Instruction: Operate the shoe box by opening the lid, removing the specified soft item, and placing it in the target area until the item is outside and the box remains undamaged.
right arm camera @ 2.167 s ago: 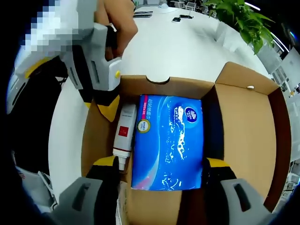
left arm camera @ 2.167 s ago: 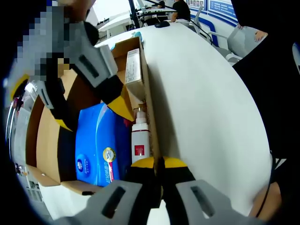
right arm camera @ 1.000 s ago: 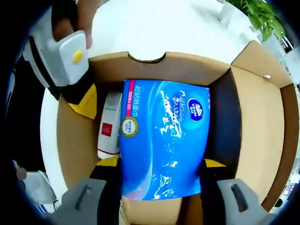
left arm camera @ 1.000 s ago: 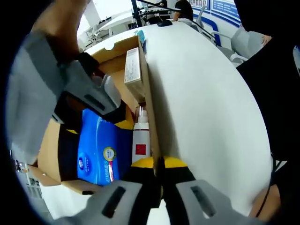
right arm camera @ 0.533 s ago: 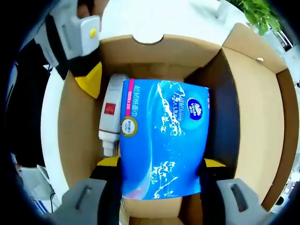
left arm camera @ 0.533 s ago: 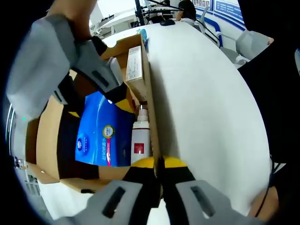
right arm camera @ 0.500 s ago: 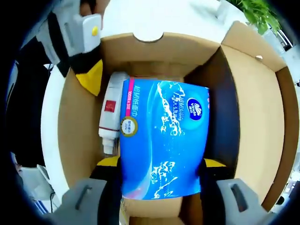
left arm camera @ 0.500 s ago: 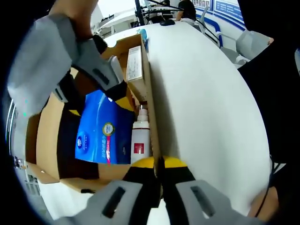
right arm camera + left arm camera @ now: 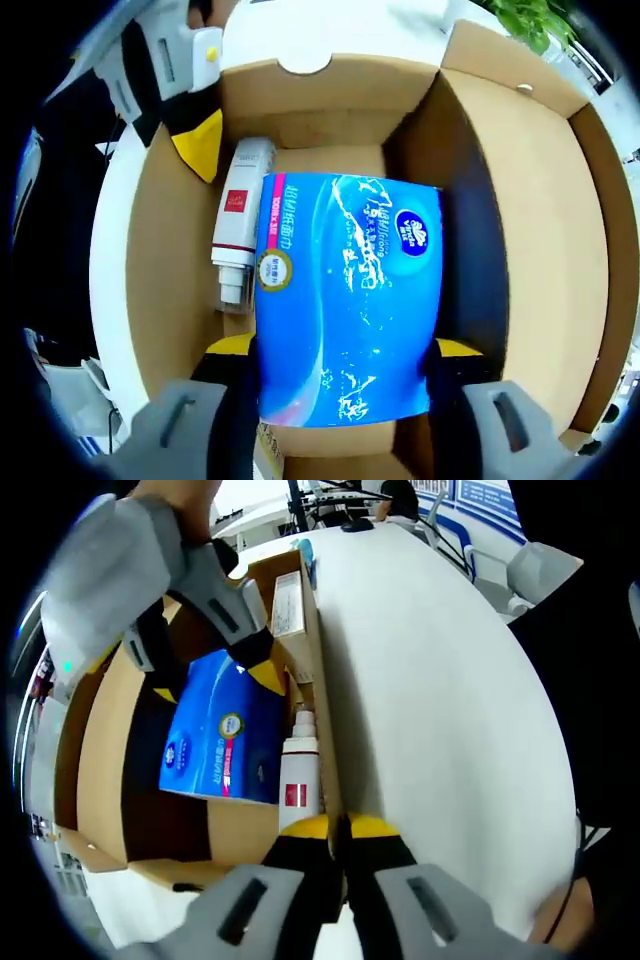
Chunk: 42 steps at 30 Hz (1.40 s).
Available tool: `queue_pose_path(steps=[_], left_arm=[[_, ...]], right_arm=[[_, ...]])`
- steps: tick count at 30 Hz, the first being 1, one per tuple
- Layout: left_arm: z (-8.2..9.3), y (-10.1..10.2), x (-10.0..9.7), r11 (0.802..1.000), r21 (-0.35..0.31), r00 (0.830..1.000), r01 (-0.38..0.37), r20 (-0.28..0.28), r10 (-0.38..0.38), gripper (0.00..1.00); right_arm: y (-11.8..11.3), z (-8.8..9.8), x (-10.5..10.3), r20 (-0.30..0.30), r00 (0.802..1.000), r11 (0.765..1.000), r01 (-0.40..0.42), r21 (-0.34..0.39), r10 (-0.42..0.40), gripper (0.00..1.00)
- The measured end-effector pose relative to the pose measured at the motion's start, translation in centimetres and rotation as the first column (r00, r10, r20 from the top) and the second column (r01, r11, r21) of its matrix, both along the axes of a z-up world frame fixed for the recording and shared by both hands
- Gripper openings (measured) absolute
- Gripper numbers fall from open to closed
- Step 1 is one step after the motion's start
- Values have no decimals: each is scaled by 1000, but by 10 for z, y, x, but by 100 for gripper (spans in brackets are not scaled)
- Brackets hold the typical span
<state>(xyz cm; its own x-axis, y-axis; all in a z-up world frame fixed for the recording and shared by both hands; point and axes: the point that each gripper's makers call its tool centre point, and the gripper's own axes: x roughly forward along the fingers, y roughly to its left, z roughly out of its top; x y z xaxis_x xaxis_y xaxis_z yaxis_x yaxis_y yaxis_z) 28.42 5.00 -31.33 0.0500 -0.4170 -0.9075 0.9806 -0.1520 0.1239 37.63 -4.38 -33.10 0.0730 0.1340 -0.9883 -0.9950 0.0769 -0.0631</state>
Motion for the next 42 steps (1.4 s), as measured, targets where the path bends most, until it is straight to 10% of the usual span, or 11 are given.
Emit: queue_pose_path(steps=[3, 8, 18, 42], left_arm=[[0, 0, 0, 1000, 1, 1000, 1, 0, -1, 3], [0, 0, 0, 1000, 4, 1000, 4, 2, -4, 3], [0, 0, 0, 1000, 3, 1000, 7, 1, -7, 3], [-1, 0, 1, 1000, 7, 1000, 9, 3, -9, 3]], right_arm=[[1, 1, -1, -17, 1000, 999, 23, -25, -23, 70], [19, 12, 1, -110, 955, 956, 284, 80, -274, 71], [30, 15, 3, -12, 990, 989, 138, 52, -138, 70], [32, -2, -4, -82, 990, 991, 123, 46, -119, 71]])
